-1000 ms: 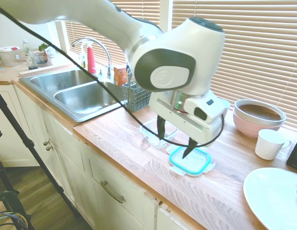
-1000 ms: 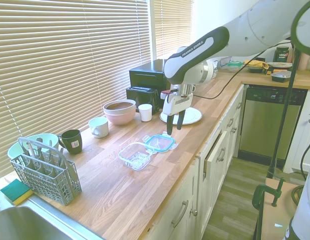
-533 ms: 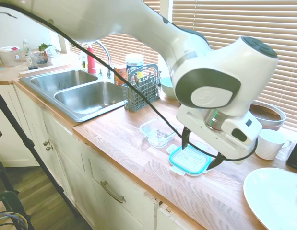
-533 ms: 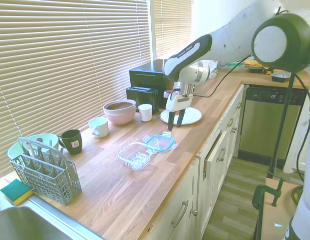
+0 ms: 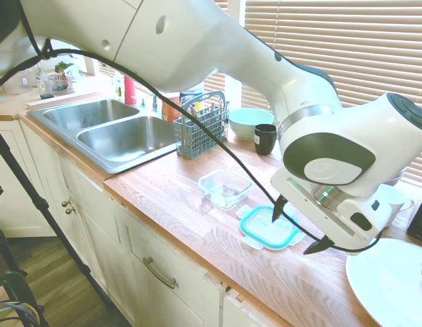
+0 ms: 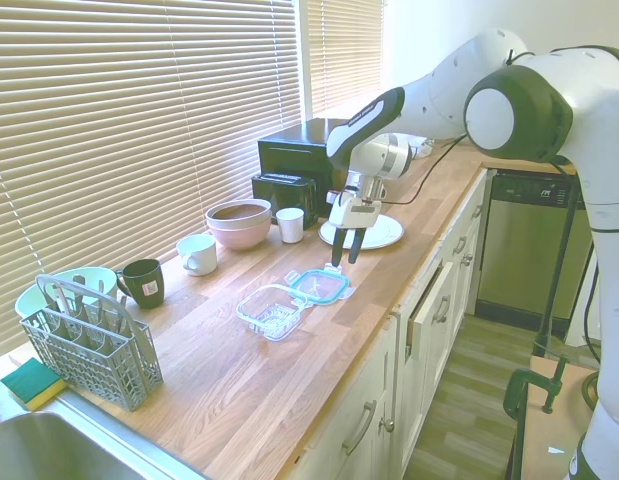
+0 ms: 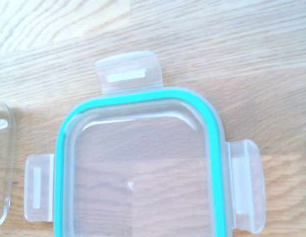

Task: Cover the lid of the food container

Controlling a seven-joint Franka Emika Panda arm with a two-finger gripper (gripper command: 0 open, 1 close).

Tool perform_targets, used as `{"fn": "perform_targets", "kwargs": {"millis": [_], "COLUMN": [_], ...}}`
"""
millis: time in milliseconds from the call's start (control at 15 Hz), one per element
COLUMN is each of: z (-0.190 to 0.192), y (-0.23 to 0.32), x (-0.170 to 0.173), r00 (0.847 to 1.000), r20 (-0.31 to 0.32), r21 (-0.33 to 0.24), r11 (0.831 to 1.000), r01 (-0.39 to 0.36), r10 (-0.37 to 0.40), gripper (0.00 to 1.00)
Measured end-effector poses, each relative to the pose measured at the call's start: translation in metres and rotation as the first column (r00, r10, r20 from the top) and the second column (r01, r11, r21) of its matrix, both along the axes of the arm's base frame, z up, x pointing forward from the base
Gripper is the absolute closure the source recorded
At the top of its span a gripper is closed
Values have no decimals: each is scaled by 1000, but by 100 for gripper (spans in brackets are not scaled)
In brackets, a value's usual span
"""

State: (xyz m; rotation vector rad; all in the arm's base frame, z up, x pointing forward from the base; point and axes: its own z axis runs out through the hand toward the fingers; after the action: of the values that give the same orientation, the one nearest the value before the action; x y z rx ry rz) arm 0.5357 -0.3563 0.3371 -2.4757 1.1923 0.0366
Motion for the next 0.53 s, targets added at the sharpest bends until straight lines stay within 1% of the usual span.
{"fn": "perform_targets", "kwargs": {"millis": [200,533], "z": [-14,-18], "y": [4,6], "x": [11,17], "r00": [1000,1000], "r20": [-4,-4], "r21": [40,56], "r11": [999,998], "r01": [-1,-3], "r10": [2,4], "gripper": [0,0]}}
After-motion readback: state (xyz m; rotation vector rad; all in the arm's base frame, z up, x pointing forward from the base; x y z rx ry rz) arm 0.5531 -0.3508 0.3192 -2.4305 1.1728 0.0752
